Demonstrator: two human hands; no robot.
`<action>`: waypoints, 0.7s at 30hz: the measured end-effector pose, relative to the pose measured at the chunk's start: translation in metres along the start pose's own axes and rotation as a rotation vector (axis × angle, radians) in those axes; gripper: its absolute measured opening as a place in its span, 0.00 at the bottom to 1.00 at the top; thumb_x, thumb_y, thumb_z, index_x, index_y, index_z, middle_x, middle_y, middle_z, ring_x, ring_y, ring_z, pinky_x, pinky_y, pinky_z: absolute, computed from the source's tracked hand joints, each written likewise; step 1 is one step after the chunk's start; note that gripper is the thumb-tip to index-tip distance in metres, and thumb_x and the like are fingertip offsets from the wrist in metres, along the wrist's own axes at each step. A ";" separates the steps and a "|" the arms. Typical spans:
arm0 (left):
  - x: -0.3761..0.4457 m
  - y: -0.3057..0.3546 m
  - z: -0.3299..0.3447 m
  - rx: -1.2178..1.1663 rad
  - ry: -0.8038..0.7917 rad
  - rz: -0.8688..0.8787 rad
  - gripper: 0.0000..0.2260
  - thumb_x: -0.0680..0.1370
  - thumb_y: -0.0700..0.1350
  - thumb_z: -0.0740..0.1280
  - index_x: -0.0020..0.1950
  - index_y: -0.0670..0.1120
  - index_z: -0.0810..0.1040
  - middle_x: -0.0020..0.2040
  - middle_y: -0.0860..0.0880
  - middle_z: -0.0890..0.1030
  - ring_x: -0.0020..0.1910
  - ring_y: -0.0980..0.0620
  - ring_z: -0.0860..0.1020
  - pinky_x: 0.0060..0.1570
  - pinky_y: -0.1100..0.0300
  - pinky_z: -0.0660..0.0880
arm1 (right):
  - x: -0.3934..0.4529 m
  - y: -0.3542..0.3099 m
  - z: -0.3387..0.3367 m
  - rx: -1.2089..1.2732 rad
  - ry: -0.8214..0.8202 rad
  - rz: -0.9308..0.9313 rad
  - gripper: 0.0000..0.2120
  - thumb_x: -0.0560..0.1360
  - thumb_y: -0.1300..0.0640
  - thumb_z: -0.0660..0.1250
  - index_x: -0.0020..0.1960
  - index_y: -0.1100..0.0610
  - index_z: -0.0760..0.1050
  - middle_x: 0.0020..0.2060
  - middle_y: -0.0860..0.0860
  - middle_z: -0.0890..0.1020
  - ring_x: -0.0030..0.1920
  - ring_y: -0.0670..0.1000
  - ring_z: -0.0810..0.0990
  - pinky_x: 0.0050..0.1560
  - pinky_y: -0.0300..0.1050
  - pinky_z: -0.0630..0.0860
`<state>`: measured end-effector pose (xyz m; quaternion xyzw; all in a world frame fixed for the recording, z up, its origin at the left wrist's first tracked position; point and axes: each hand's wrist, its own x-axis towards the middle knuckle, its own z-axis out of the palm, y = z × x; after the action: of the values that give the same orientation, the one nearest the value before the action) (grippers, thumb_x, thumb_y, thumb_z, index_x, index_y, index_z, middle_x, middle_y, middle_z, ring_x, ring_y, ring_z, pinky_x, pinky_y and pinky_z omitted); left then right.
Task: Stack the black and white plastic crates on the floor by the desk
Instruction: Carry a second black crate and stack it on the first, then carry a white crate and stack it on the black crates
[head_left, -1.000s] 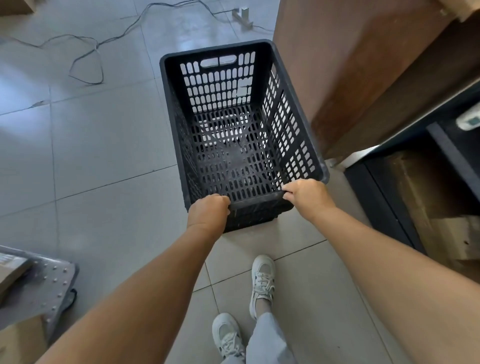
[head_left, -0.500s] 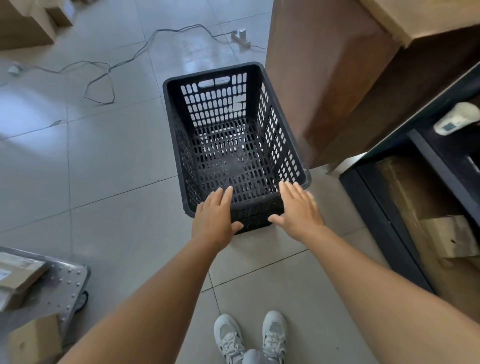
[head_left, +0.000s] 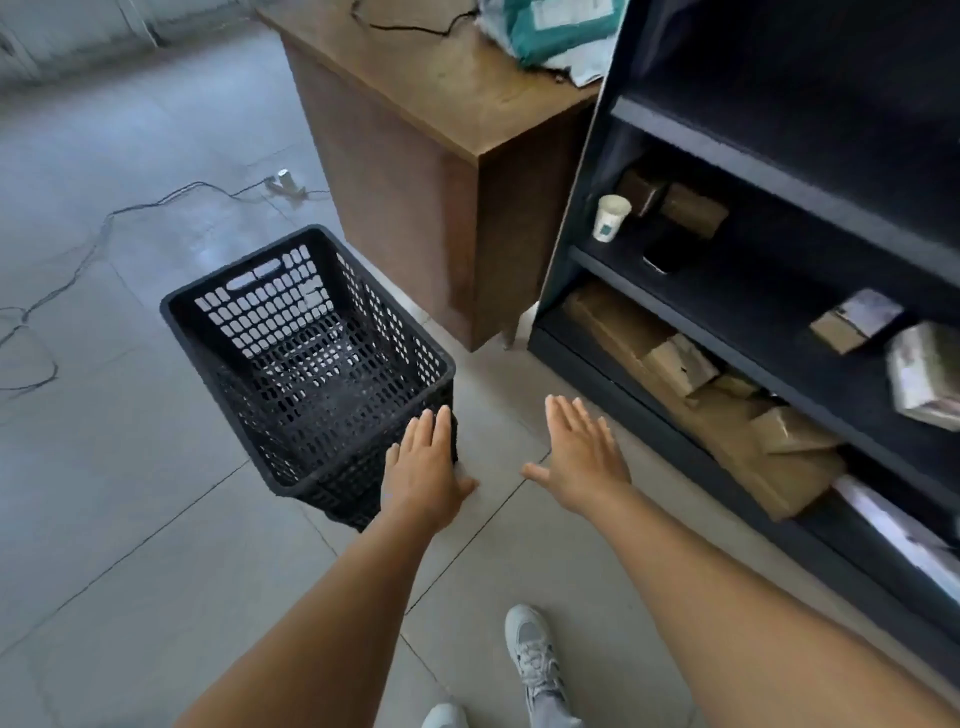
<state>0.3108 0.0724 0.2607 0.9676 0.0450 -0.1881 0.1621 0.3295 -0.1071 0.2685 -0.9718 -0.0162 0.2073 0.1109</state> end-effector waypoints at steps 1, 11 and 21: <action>-0.007 0.010 0.001 0.014 -0.017 0.046 0.42 0.75 0.54 0.67 0.78 0.49 0.42 0.79 0.49 0.48 0.78 0.49 0.46 0.76 0.47 0.50 | -0.016 0.010 -0.001 0.021 0.012 0.049 0.44 0.77 0.42 0.63 0.79 0.55 0.40 0.79 0.50 0.45 0.79 0.52 0.42 0.76 0.51 0.43; -0.090 0.127 0.047 0.168 -0.173 0.523 0.40 0.76 0.54 0.66 0.78 0.48 0.43 0.79 0.48 0.49 0.78 0.47 0.50 0.75 0.50 0.53 | -0.192 0.114 0.018 0.270 0.135 0.561 0.41 0.78 0.43 0.61 0.79 0.57 0.42 0.79 0.53 0.47 0.79 0.53 0.45 0.77 0.51 0.44; -0.217 0.265 0.136 0.339 -0.340 0.939 0.39 0.77 0.54 0.64 0.78 0.48 0.43 0.79 0.48 0.49 0.78 0.48 0.49 0.75 0.51 0.51 | -0.377 0.218 0.078 0.474 0.273 0.985 0.39 0.79 0.45 0.60 0.79 0.56 0.40 0.79 0.52 0.46 0.79 0.52 0.44 0.76 0.51 0.42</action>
<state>0.1021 -0.2287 0.3019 0.8520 -0.4516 -0.2540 0.0751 -0.0493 -0.3323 0.3016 -0.8311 0.5011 0.1050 0.2172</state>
